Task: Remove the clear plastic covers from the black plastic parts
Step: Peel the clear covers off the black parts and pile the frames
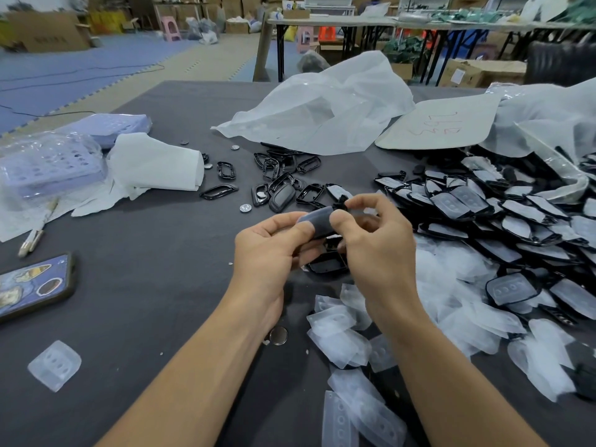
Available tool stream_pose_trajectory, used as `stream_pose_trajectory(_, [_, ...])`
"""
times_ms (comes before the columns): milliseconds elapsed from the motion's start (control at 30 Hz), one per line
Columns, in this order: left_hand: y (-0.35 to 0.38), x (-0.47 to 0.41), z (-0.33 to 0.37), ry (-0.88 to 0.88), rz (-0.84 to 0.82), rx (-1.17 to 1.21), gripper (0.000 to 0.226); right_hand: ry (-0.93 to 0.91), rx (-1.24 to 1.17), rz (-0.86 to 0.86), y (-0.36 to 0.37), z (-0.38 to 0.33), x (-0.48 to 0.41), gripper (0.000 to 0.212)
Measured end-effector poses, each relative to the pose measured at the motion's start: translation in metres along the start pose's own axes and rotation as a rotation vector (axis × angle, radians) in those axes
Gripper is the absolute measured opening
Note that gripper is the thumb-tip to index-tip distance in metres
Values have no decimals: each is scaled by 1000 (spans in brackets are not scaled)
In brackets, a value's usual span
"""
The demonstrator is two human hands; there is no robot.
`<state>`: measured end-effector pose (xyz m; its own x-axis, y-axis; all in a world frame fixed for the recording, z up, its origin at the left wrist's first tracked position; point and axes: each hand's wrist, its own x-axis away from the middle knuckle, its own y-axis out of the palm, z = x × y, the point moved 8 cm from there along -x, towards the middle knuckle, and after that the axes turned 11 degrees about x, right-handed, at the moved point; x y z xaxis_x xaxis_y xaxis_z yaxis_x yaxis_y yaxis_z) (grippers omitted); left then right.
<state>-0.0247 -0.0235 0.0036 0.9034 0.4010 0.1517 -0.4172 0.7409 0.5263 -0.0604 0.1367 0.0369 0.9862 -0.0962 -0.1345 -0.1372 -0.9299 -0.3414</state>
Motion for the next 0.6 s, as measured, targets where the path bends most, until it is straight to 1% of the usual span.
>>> stream_pose_trajectory(33, [0,0,-1,-4,1,-15,12,20,-59,-57,3,2,-3,7])
stream_pose_trajectory(67, [0,0,-1,-7,1,-27,11,26,-97,-89,4,3,-4,11])
stream_pose_trajectory(167, [-1,0,1,10,0,-71,10,56,-196,-129,4,4,-7,21])
stream_pose_trajectory(233, [0,0,2,14,-12,-85,10,86,-247,-138,4,6,-8,18])
stream_pose_trajectory(367, [0,0,5,23,-16,-116,8,96,-275,-143,4,7,-9,16])
stream_pose_trajectory(533, [1,4,9,46,-11,-144,8,47,-241,-141,5,3,-8,15])
stream_pose_trajectory(600, [1,5,10,33,-7,-142,15,55,-239,-146,6,4,-8,16])
